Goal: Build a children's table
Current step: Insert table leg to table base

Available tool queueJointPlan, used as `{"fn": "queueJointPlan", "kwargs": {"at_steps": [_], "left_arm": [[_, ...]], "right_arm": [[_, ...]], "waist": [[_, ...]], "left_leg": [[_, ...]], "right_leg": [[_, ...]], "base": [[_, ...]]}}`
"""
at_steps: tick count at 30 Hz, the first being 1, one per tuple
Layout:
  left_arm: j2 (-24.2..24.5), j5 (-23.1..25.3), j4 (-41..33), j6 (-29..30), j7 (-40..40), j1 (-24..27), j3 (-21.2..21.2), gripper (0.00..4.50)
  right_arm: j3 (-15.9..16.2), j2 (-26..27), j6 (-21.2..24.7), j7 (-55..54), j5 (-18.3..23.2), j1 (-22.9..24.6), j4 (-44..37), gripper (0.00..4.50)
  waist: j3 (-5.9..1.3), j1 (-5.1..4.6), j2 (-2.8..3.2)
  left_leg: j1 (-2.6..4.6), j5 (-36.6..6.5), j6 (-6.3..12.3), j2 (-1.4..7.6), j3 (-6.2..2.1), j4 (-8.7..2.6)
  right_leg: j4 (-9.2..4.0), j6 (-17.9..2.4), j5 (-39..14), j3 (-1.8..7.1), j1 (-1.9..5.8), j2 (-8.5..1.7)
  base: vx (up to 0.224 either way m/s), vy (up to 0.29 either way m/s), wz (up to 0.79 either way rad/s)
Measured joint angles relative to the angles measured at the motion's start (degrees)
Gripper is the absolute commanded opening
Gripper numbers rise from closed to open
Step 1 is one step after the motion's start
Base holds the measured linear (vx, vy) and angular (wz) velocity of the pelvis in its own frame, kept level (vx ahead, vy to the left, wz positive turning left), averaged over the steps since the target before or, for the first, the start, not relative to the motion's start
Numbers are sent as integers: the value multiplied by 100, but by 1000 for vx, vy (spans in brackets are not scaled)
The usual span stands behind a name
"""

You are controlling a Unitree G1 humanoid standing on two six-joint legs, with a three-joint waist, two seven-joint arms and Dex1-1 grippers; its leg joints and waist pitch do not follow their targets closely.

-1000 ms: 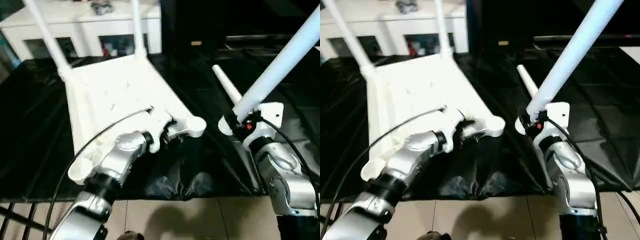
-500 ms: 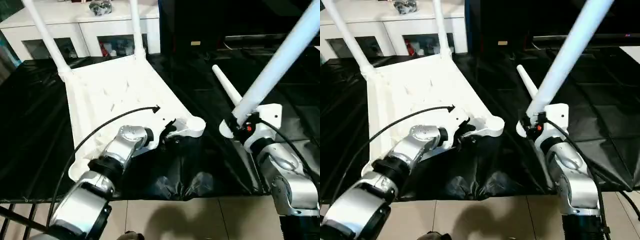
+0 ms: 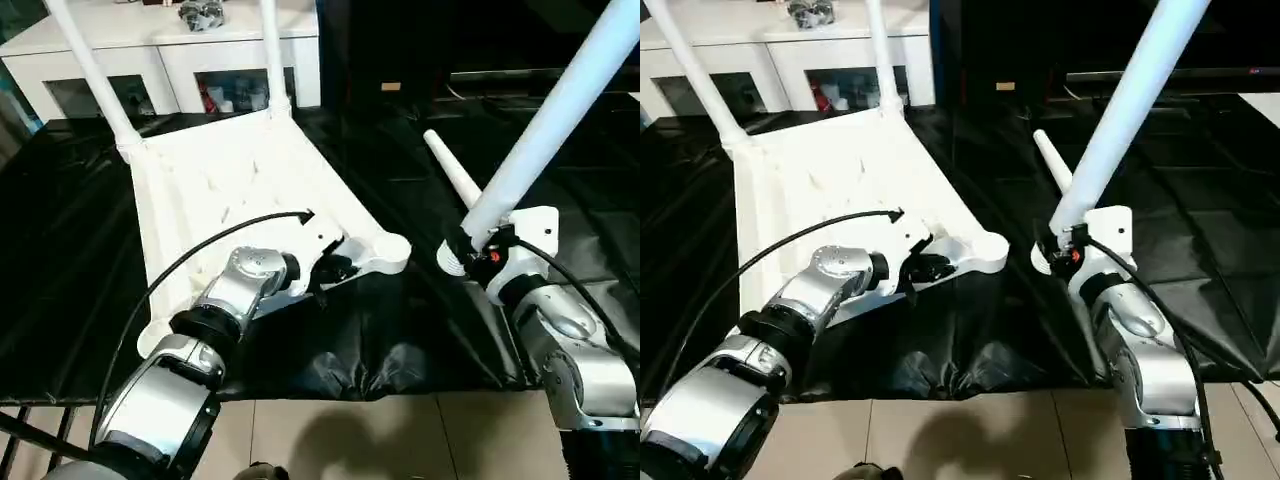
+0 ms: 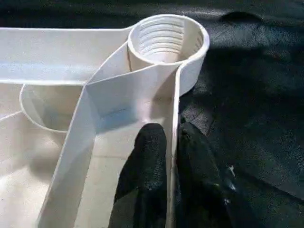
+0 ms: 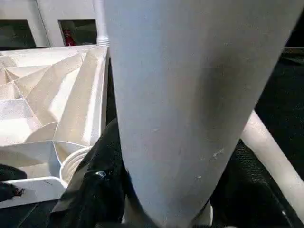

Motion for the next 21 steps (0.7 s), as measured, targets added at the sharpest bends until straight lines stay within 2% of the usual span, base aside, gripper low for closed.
{"fn": "queueJointPlan", "kwargs": {"at_steps": [3, 8, 15, 19, 21], "left_arm": [[83, 98, 31, -92, -145, -41, -96, 6], [144, 145, 35, -120, -266, -60, -97, 0], [283, 134, -15, -153, -608, -36, -91, 0], [616, -1, -519, -326, -1257, 374, -85, 0], [760, -77, -892, -343, -1622, 619, -117, 0]], "right_arm": [[1, -1, -9, 29, -1, -9, 17, 188], [1, -16, -14, 39, -2, -102, 100, 188], [18, -63, -5, 257, 26, -162, 119, 188], [204, -293, 481, 1040, 548, -202, 33, 188], [309, -472, 762, 1505, 845, -214, -80, 188]], "waist": [[1, -20, -1], [2, -61, -4], [4, -68, -8], [3, -56, 0], [3, 12, -1]], "left_leg": [[2, 0, 0, 2, 1, 0], [1, 0, 0, 3, 4, 0], [-1, 0, 0, 6, 9, -1], [-4, -1, 2, 10, 12, -1], [-7, -2, 5, 11, 15, -1]], "right_leg": [[0, -1, 1, 0, 0, 0], [-1, -1, 0, 0, -2, 0], [-3, -1, 0, 0, -5, 0], [-4, -3, -2, -1, -6, 0], [-5, -6, -4, -3, -6, -1]], "base": [[0, 0, 0], [0, 0, 0], [0, 0, 0], [0, 0, 0], [0, 0, 0]]}}
